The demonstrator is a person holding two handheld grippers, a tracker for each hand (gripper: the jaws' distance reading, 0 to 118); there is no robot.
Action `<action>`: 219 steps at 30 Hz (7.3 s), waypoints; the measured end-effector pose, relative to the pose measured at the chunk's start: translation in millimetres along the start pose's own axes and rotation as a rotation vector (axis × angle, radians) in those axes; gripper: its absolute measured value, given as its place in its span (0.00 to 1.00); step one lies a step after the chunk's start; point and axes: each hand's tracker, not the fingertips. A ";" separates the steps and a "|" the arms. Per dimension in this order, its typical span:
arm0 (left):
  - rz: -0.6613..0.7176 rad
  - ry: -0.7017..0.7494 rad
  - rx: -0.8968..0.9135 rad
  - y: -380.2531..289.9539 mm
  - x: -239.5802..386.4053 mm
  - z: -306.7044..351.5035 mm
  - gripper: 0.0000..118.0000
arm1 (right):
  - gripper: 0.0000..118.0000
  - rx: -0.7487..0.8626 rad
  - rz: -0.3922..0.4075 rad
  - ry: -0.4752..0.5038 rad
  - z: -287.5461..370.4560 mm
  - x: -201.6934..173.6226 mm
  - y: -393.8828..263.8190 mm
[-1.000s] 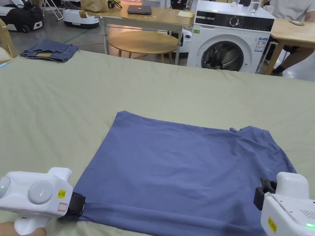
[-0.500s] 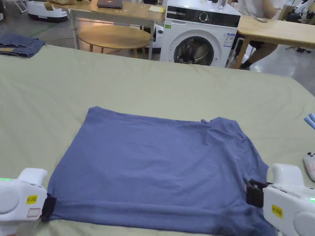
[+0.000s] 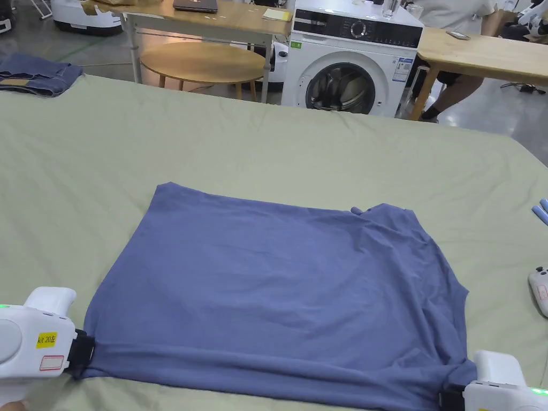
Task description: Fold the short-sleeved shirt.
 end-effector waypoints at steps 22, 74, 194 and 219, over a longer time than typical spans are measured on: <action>0.075 -0.141 0.257 117.7 -11.2 34.3 0.01 | 0.10 0.273 -0.040 0.081 36.6 4.0 115.0; -0.007 -0.025 0.441 100.1 27.2 30.1 0.00 | 0.00 0.736 0.070 0.085 46.0 -125.3 91.0; -0.138 0.059 0.810 57.0 74.1 67.1 0.05 | 0.00 0.781 0.019 0.128 76.9 -125.2 79.5; 0.126 -0.157 0.037 236.1 -55.3 -89.5 0.49 | 0.00 0.643 0.087 0.141 26.0 -149.7 105.2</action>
